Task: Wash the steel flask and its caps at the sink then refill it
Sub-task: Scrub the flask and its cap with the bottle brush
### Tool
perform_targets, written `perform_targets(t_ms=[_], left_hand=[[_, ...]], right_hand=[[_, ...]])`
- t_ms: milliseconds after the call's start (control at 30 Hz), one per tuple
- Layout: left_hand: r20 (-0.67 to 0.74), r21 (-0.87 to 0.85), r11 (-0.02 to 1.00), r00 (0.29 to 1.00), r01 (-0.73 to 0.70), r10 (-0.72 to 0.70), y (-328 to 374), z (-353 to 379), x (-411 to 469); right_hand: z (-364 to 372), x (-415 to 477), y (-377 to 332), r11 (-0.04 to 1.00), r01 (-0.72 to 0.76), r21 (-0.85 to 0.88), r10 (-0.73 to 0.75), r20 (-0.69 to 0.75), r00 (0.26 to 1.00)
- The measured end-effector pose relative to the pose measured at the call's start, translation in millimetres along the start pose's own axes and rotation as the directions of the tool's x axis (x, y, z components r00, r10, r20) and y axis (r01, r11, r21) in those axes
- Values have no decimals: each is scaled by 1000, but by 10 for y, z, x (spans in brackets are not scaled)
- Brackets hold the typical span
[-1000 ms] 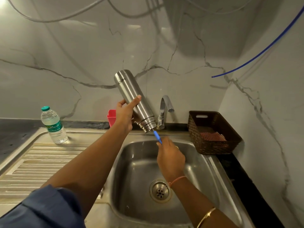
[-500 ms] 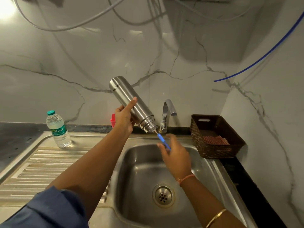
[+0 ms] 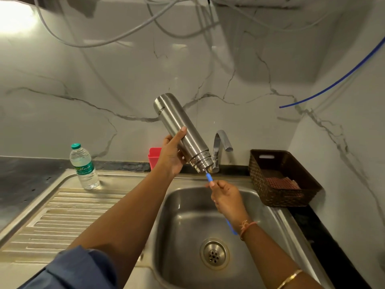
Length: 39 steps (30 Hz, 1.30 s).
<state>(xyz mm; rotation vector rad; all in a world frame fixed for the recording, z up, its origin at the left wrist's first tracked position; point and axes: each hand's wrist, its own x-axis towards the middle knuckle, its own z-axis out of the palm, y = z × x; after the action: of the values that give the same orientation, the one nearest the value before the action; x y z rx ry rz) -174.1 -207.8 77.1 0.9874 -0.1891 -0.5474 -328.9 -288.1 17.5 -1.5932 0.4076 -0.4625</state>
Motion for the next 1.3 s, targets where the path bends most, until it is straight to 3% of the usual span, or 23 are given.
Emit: perform_targets(t_ms=[133,300,367,400,467,533,600,667,767,833,900,967,1033,1100,1133,1167,1233,1300], left_hand=[[108,152,988,993,41,-58,14,15,-113],[204,105,994,978,26,-48,-47,-16,-167],[140,131,991,990,-9,-9,-69,32,-185],[97,142,990,995,-16,2,-69,64,-190],[21,156,988,1000,-8,5,-74,104,-197],[-17,138,990,1000,-3,5,-102,120,-209],[-42,112,994,999,0,5,-135,124,-226],[-65,92,996,998,-3,9,-142,107,-234],[-89,79,997,996,-11,18,-75,59,-210],[-71,98,995,997,-16,23,-36,29,-189],[-46,121,992,998,-26,31,-40,22,-180],[-39,136,990,999,-31,37,-64,27,-184],[-55,146,988,997,-41,50,-92,33,-177],[-73,137,990,996,-40,50,-107,54,-191],[-79,114,993,996,-32,41,-113,72,-204],[-83,85,996,996,-22,29,-112,93,-219],[-87,57,998,996,-6,11,-99,118,-236],[-85,85,996,996,-3,10,-79,98,-214]], right_hand=[[46,29,39,989,91,-114,-102,-88,991],[78,-1,106,997,52,52,-47,-94,995],[99,-24,121,984,114,-134,-132,-135,982],[104,-26,127,931,149,-333,-212,-159,964],[100,-27,104,704,112,-701,-367,-224,903],[64,-33,65,544,103,-833,-505,-227,833],[20,-29,35,489,129,-862,-531,-177,829],[-12,-11,13,621,194,-759,-434,-127,892],[-46,31,-26,941,146,-305,-174,-65,983],[-116,23,-22,999,-18,-30,20,45,999],[-181,3,-7,981,-147,125,123,180,976],[-170,6,4,989,-130,77,115,176,978],[-91,-2,-5,963,22,-268,-16,26,1000],[-8,-25,13,726,99,-680,-243,-119,963],[27,-43,6,613,88,-785,-347,-168,923],[50,-57,2,547,93,-832,-428,-183,885],[70,-33,-13,540,127,-832,-466,-169,869],[52,23,-42,722,175,-669,-354,-140,925]])
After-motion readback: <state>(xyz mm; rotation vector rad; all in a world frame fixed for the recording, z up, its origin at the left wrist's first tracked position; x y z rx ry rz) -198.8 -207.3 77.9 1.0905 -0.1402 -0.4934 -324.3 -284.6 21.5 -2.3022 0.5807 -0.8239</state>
